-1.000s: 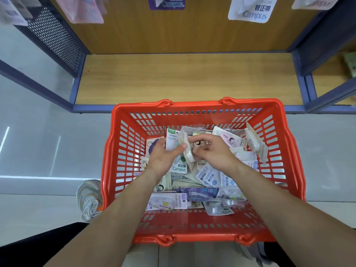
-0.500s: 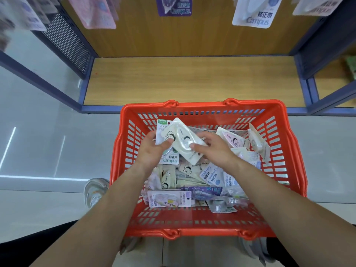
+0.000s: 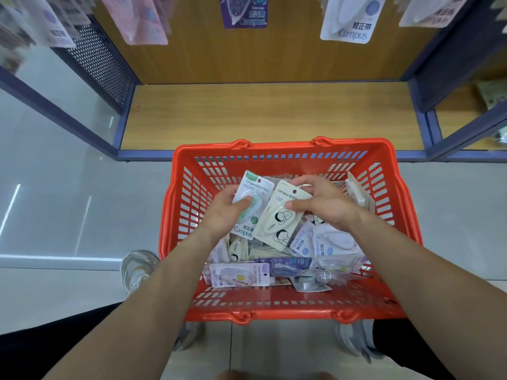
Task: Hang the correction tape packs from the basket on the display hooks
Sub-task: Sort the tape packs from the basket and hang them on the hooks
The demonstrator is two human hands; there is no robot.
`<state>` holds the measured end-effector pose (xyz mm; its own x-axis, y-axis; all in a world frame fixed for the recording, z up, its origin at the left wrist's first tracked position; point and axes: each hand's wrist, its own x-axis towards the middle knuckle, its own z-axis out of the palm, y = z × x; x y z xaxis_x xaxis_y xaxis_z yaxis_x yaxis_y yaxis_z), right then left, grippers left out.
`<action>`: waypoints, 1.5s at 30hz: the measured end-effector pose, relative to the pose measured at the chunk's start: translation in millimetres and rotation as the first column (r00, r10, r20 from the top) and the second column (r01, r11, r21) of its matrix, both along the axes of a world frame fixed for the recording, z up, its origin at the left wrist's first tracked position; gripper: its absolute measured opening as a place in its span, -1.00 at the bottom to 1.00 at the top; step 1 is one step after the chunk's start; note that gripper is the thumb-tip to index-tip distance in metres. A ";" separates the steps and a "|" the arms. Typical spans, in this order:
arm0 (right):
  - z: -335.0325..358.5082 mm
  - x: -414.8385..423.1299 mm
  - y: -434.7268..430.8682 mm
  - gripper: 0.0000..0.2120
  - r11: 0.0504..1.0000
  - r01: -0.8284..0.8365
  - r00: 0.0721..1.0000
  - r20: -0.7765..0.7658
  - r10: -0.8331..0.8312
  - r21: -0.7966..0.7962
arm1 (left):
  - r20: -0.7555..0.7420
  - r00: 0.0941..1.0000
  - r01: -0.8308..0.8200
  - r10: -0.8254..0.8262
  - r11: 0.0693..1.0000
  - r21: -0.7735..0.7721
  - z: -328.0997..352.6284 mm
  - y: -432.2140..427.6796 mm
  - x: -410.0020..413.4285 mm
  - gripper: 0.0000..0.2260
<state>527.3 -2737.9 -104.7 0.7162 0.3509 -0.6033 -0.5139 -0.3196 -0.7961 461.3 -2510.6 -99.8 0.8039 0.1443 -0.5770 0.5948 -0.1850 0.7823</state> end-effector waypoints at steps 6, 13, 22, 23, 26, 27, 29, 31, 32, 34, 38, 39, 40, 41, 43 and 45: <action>-6.3 -2.9 6.1 -0.69 0.998 0.056 0.992 0.112 -0.054 -0.014 | -0.007 0.994 0.109 -0.111 0.986 -0.125 -6.7 -25.4 -1.0 -0.80; -26.7 22.2 -32.4 -0.93 0.939 0.212 0.939 0.321 -0.119 -0.271 | -0.048 0.998 0.035 -0.035 0.999 0.000 -28.6 -15.4 8.8 -0.60; -55.2 22.4 -48.5 -0.51 0.802 -0.060 0.929 0.261 0.262 -0.594 | -0.050 0.996 -0.076 0.075 0.997 -0.020 -45.3 -16.6 10.7 -0.65; -53.9 22.5 -47.7 -0.48 0.803 -0.053 0.938 0.246 0.243 -0.594 | -0.046 0.996 -0.074 0.073 0.997 -0.022 -46.4 -17.2 10.8 -0.66; -58.8 24.0 -50.9 -0.44 0.823 -0.047 0.956 0.214 0.201 -0.566 | -0.040 0.997 -0.063 0.062 0.998 -0.029 -51.6 -17.0 9.6 -0.67; -58.4 24.8 -51.3 -0.43 0.830 -0.068 0.960 0.191 0.206 -0.553 | -0.043 0.997 -0.061 0.059 0.998 -0.031 -53.4 -16.5 8.8 -0.65; -57.8 27.3 -51.3 -0.43 0.848 -0.108 0.960 0.166 0.224 -0.518 | -0.047 0.997 -0.060 0.058 0.998 -0.032 -56.9 -15.4 7.9 -0.63; -58.8 30.1 -51.5 -0.41 0.847 -0.129 0.951 0.178 0.254 -0.516 | -0.054 0.996 -0.071 0.069 0.997 -0.039 -59.0 -14.7 7.4 -0.63; -59.4 30.2 -50.3 -0.41 0.836 -0.135 0.941 0.195 0.276 -0.531 | -0.054 0.996 -0.076 0.073 0.996 -0.043 -59.4 -14.4 7.4 -0.63; -60.6 28.8 -47.2 -0.43 0.791 -0.146 0.921 0.210 0.328 -0.595 | -0.053 0.995 -0.081 0.079 0.996 -0.045 -58.4 -14.2 7.8 -0.66; -63.0 27.5 -43.4 -0.48 0.787 -0.186 0.921 0.175 0.348 -0.588 | -0.064 0.994 -0.090 0.087 0.995 -0.045 -58.6 -13.4 8.3 -0.66; -62.0 27.5 -43.2 -0.48 0.795 -0.194 0.924 0.166 0.346 -0.574 | -0.067 0.994 -0.091 0.087 0.995 -0.044 -58.5 -13.2 8.2 -0.66; -61.6 27.8 -42.9 -0.46 0.800 -0.197 0.927 0.158 0.340 -0.567 | -0.069 0.994 -0.091 0.088 0.995 -0.044 -58.9 -12.9 7.8 -0.66; -60.6 28.0 -42.3 -0.41 0.805 -0.197 0.931 0.151 0.332 -0.559 | -0.071 0.994 -0.091 0.088 0.995 -0.046 -59.0 -12.9 7.4 -0.66; -58.8 28.9 -38.9 -0.31 0.830 -0.187 0.948 0.127 0.293 -0.526 | -0.070 0.993 -0.093 0.090 0.995 -0.046 -59.8 -12.1 6.9 -0.66; -58.4 30.1 -34.8 -0.29 0.862 -0.186 0.960 0.100 0.262 -0.471 | -0.070 0.993 -0.098 0.095 0.994 -0.041 -59.9 -11.5 7.6 -0.68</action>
